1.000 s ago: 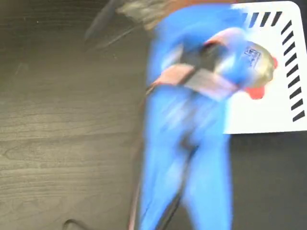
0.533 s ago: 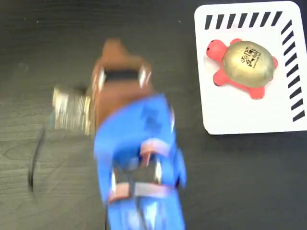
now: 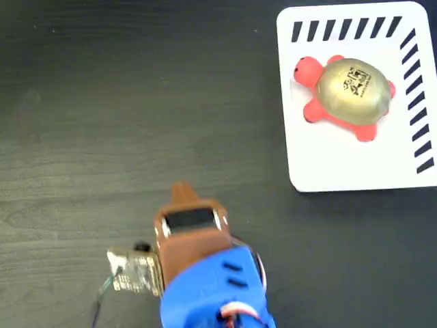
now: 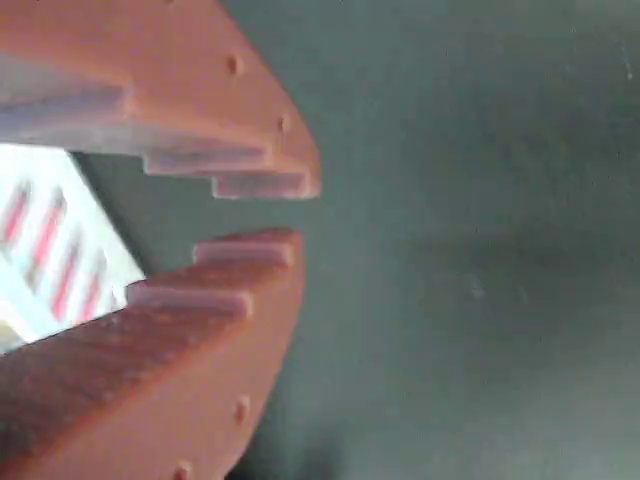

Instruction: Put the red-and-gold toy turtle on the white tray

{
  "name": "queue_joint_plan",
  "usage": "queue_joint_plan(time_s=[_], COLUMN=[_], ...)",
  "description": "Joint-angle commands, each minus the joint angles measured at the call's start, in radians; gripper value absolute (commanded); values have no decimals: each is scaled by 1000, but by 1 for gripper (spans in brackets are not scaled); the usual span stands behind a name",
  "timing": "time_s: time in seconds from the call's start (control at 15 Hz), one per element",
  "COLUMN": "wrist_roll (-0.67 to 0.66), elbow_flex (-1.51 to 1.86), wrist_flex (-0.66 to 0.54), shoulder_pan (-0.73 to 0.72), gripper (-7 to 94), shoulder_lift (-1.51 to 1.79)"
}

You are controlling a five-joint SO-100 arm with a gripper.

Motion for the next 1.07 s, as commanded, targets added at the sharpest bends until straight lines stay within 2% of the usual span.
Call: queue_joint_plan(time_s=[0.0,0.13,1.0], wrist_roll=[29,34,21], elbow_flex=[-15,-40,-41], wrist_flex=[152,245,245], shoulder_pan=[2,8,-2], gripper=[0,0,0], shoulder_lift=[81,83,84])
